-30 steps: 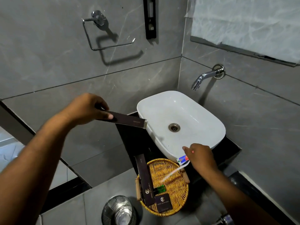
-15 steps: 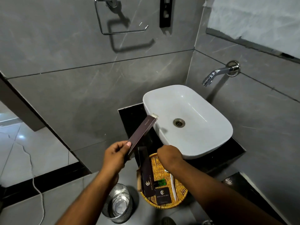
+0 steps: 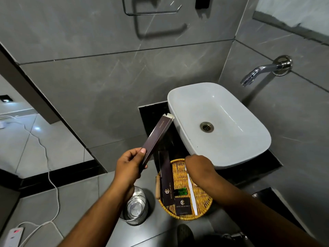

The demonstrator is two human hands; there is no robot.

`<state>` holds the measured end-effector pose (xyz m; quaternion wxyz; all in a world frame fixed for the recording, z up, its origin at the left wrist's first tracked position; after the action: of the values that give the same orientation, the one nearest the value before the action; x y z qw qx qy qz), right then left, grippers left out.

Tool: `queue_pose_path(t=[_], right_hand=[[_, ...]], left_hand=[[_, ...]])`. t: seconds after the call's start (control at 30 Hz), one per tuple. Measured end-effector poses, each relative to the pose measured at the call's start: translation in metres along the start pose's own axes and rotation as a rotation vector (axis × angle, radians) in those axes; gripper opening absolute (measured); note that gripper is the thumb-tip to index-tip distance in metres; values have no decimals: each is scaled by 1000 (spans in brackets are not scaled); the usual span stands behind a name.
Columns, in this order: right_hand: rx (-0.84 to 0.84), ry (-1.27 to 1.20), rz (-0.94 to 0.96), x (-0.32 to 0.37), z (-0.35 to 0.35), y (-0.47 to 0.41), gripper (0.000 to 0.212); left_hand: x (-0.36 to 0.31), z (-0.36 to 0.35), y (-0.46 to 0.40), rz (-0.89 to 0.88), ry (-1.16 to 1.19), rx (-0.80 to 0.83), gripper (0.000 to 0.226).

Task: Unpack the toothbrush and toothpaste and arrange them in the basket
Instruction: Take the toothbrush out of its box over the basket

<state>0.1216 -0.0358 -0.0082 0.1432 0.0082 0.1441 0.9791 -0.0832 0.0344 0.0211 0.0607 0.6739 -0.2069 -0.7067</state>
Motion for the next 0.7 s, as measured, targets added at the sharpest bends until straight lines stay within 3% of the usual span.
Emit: queue_pose_path(t=[0.27, 0.47, 0.7], right_hand=[[234, -231, -81, -14, -63, 5, 26], [167, -416, -181, -22, -74, -3, 20], [-20, -374, -159, -14, -66, 7, 16]], left_hand=[[15, -18, -1, 91, 115, 128, 35], [25, -27, -10, 96, -74, 233, 21], [39, -27, -40, 45, -186, 159, 10]])
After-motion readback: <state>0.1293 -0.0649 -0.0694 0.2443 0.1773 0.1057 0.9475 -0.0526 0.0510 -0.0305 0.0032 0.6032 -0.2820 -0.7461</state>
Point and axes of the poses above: each hand's wrist, its own y-axis away from the middle knuckle, its own z-axis out of the back of the hand, x = y × z, the point moved 7 cm from there along -y, towards the middle knuckle, and after that the axes turned 1 degree about -y, right-handed, at the moved point
